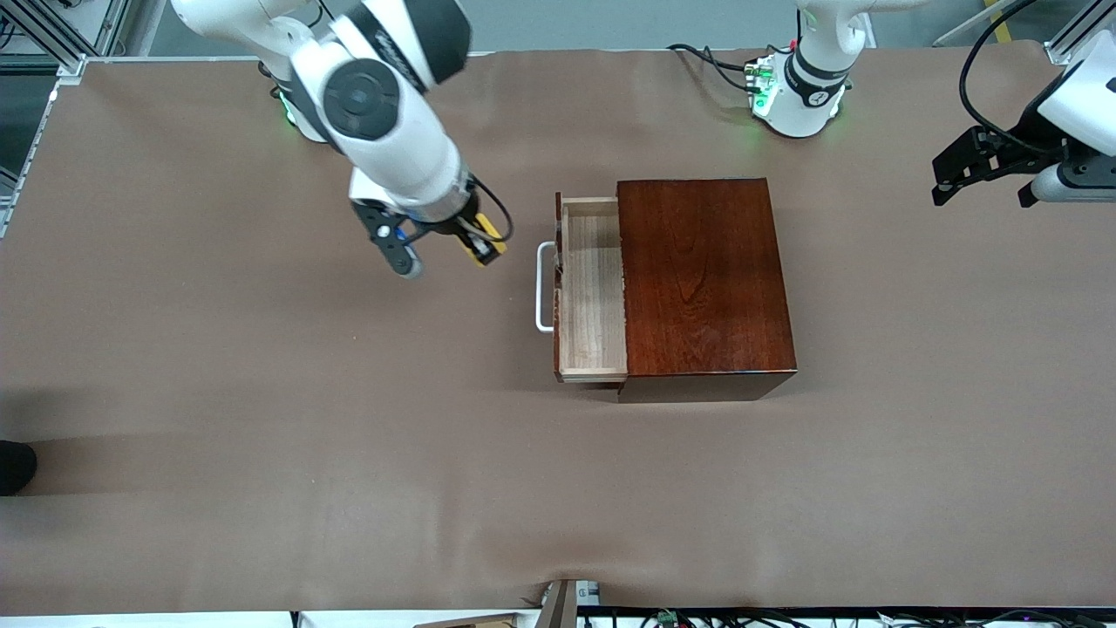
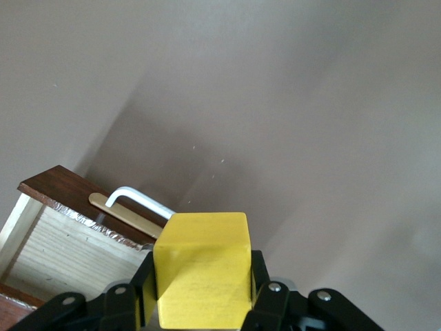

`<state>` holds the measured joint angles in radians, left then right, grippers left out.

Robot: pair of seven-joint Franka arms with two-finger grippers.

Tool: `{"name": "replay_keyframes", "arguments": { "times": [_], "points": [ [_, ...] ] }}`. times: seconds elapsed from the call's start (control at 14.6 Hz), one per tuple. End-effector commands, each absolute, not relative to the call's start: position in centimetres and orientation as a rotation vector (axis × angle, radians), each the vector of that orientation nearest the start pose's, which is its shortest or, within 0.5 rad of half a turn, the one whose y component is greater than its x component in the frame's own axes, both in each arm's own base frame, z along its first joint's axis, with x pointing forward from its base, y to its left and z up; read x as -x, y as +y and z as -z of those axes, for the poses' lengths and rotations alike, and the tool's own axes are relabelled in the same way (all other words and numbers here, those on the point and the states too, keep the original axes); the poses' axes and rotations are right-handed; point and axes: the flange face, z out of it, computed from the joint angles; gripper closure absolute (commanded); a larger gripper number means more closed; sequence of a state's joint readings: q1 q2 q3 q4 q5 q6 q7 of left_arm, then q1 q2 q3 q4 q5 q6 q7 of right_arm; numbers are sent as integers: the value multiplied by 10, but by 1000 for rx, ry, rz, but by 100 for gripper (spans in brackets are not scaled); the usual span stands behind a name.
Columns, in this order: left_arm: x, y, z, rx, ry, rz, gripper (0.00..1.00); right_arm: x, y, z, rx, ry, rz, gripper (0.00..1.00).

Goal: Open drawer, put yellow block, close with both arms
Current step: 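Lift the yellow cube with the right gripper and carry it over the drawer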

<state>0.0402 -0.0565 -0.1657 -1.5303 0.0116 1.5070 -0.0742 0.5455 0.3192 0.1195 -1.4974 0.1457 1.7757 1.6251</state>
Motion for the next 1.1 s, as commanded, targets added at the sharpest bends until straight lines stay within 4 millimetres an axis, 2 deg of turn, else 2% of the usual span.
{"name": "replay_keyframes", "arguments": {
  "times": [0.0, 0.34, 0.55, 1.03],
  "points": [
    [-525, -66, -669, 3126, 80, 46, 0, -520, 434, -478, 2599, 1615, -264, 100],
    [-526, -65, -671, 3127, 78, 63, 0, -511, 474, -455, 2494, 1723, -247, 100],
    [-526, -65, -670, 3127, 83, 61, 0, -512, 489, -446, 2405, 1842, -258, 100],
    [-525, -64, -670, 3126, 85, 58, 0, -501, 517, -420, 2314, 1945, -269, 100]
  ]
}}
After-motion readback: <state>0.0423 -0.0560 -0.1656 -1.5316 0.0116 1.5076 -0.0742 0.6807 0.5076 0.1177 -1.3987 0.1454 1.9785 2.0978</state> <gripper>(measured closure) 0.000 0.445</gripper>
